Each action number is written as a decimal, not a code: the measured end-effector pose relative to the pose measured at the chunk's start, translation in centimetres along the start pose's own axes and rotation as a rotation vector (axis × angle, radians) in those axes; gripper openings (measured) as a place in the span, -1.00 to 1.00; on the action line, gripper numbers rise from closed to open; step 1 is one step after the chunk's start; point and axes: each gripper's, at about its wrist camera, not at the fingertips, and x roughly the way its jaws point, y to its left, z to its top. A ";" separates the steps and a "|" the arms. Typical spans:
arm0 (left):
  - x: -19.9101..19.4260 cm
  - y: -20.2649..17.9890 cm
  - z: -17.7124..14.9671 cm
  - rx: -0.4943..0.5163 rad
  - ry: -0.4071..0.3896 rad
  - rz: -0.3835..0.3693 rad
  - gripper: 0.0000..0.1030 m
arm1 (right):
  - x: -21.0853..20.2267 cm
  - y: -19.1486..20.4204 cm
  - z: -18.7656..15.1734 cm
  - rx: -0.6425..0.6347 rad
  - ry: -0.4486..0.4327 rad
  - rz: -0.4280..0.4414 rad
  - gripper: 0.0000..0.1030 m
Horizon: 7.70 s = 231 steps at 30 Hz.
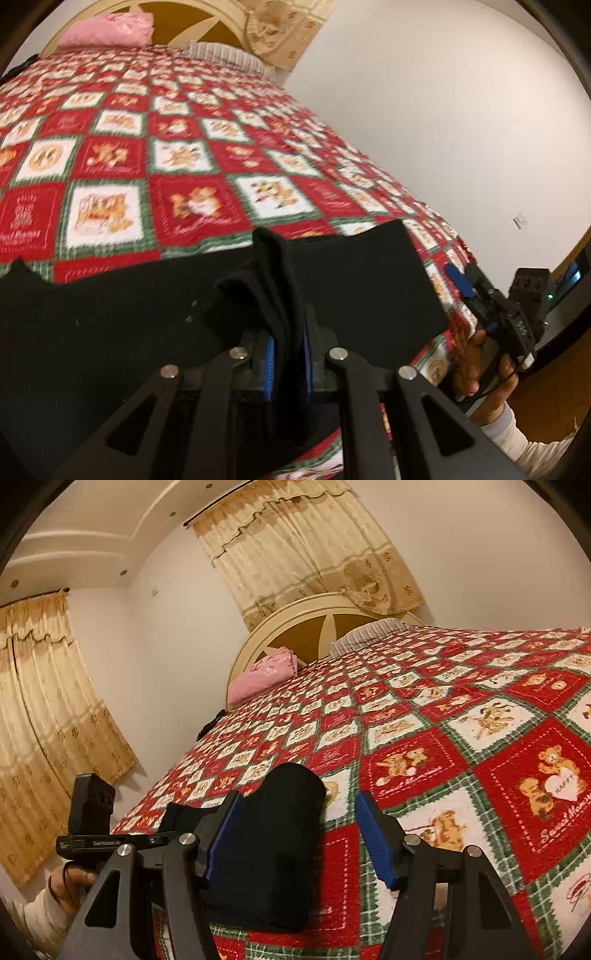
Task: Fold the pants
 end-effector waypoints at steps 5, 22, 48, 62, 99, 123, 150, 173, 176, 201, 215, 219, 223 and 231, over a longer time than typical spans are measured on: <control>-0.5 1.1 -0.7 -0.011 -0.012 0.022 -0.76 | 0.3 1.6 -0.5 -0.064 0.020 0.026 0.24; -0.3 2.9 -0.9 -0.022 -0.015 0.064 -0.75 | 4.8 7.1 -3.5 -0.277 0.302 0.048 0.25; -1.1 3.3 -2.2 -0.005 -0.047 0.159 0.12 | 6.0 8.5 -5.0 -0.313 0.423 -0.035 0.26; -2.1 3.5 -2.4 -0.011 -0.065 0.143 0.46 | 5.7 11.7 -4.2 -0.370 0.391 -0.048 0.26; -20.3 24.1 -8.4 -0.256 -0.251 0.593 0.53 | 11.5 21.5 -10.5 -0.521 0.498 0.327 0.26; -20.0 22.7 -7.8 -0.202 -0.206 0.578 -0.42 | 11.2 20.3 -10.4 -0.466 0.428 0.311 0.27; -20.5 7.9 -1.4 -0.036 -0.350 0.172 -0.52 | 7.0 16.0 -3.4 -0.389 0.245 0.144 0.28; -10.1 -5.0 4.2 0.153 -0.190 -0.040 -0.52 | 2.2 4.7 0.3 -0.092 0.078 -0.063 0.36; -8.1 -6.2 4.4 0.177 -0.153 -0.045 -0.52 | 2.0 3.9 0.4 -0.076 0.068 -0.083 0.36; -2.2 -9.7 2.6 0.230 -0.159 0.039 0.41 | 1.1 0.5 0.2 0.068 0.048 -0.118 0.38; -5.2 1.7 -0.2 0.049 -0.196 0.264 0.78 | 1.5 12.1 0.5 -0.117 0.122 -0.050 0.52; -5.0 1.9 -0.6 0.048 -0.193 0.245 0.78 | 3.9 15.9 -0.8 -0.281 0.185 -0.138 0.52; -5.1 2.4 -1.2 0.049 -0.193 0.237 0.78 | 5.3 13.8 -2.1 -0.288 0.273 -0.269 0.52; -3.1 3.9 -2.1 0.101 -0.123 0.356 0.95 | 4.6 4.1 -1.8 -0.089 0.355 -0.437 0.61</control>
